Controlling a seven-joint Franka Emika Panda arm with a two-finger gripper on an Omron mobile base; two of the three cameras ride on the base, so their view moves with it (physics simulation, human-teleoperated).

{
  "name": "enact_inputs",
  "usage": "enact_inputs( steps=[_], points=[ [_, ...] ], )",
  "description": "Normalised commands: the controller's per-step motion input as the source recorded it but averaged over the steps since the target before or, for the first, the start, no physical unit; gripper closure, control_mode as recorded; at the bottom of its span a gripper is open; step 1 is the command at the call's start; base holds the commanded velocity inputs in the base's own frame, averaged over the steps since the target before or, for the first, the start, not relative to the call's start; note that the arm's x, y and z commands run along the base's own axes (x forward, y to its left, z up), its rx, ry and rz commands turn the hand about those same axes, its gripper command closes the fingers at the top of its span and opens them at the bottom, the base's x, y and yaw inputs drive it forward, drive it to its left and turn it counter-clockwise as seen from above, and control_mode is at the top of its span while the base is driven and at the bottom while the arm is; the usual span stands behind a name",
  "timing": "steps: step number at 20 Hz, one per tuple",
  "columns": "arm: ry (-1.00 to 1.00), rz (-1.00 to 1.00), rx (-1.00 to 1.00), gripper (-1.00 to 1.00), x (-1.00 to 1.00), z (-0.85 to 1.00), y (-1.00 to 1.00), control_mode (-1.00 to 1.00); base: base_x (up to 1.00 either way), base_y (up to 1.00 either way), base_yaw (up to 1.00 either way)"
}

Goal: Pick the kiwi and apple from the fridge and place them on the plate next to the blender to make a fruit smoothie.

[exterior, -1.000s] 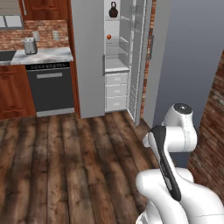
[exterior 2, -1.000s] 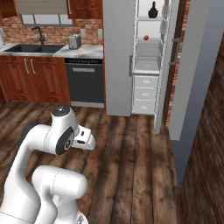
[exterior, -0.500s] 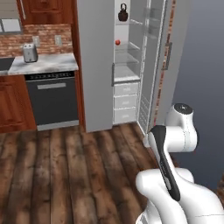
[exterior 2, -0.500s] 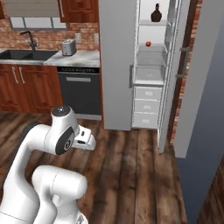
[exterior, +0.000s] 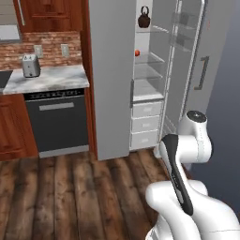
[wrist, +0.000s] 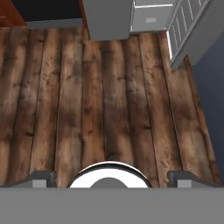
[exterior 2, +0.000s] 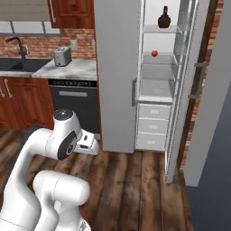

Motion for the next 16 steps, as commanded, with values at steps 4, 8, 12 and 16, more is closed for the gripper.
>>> enact_inputs(
  steps=[4, 8, 12, 16],
  points=[
    [0.0, 0.0, 0.0, -1.0, 0.0, 0.0, 0.0, 1.0, 1.0, -0.4, 0.12],
    [0.0, 0.0, 0.0, -1.0, 0.0, 0.0, 0.0, 1.0, 1.0, -0.52, 0.16],
    [0.0, 0.0, 0.0, -1.0, 0.0, 0.0, 0.0, 1.0, 0.97, -0.55, 0.15],
    [0.0, 0.0, 0.0, -1.0, 0.0, 0.0, 0.0, 1.0, 0.88, -0.5, 0.13]
  ],
)
